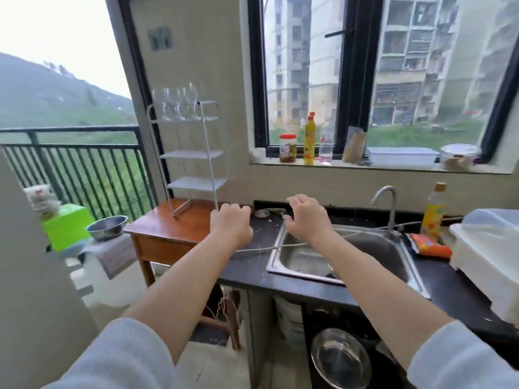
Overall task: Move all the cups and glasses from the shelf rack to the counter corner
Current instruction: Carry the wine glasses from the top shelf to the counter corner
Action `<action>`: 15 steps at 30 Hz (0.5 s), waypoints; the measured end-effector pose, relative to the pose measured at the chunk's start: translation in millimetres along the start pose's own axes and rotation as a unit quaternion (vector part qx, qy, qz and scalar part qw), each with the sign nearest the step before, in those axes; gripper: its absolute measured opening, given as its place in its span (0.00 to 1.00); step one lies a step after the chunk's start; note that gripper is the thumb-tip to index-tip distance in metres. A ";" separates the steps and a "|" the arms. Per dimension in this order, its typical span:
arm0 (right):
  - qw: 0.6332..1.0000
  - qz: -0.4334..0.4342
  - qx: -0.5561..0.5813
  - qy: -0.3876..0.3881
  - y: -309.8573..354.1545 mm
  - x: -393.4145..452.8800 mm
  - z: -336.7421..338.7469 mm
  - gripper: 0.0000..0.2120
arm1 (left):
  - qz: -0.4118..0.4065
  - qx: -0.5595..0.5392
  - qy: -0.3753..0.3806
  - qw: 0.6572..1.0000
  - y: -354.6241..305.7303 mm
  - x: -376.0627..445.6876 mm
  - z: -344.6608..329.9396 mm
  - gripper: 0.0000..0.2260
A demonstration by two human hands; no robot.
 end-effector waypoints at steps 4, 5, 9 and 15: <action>0.999 0.044 0.017 0.016 56.6 62.9 -25.8 0.20 | 0.052 0.002 -0.002 0.999 73.4 37.0 -3.1 0.15; 0.998 0.058 0.021 0.019 71.3 79.9 -35.4 0.20 | 0.065 0.002 -0.004 0.998 93.7 47.0 -6.3 0.16; 0.995 0.088 0.045 0.021 133.5 148.5 -67.4 0.20 | 0.099 0.010 -0.012 0.995 175.8 91.2 -14.1 0.15; 0.990 0.076 0.116 0.004 219.4 251.2 -95.6 0.22 | 0.113 -0.003 -0.031 0.993 294.4 163.5 -20.0 0.15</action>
Point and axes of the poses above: each hand's wrist, its own x-axis towards the middle knuckle, its own z-axis out of the back of the hand, y = z × x, the point moved 5 cm from there along x, towards the middle knuckle, and after that the axes turned 6 degrees about -z, right-handed, at the moved point
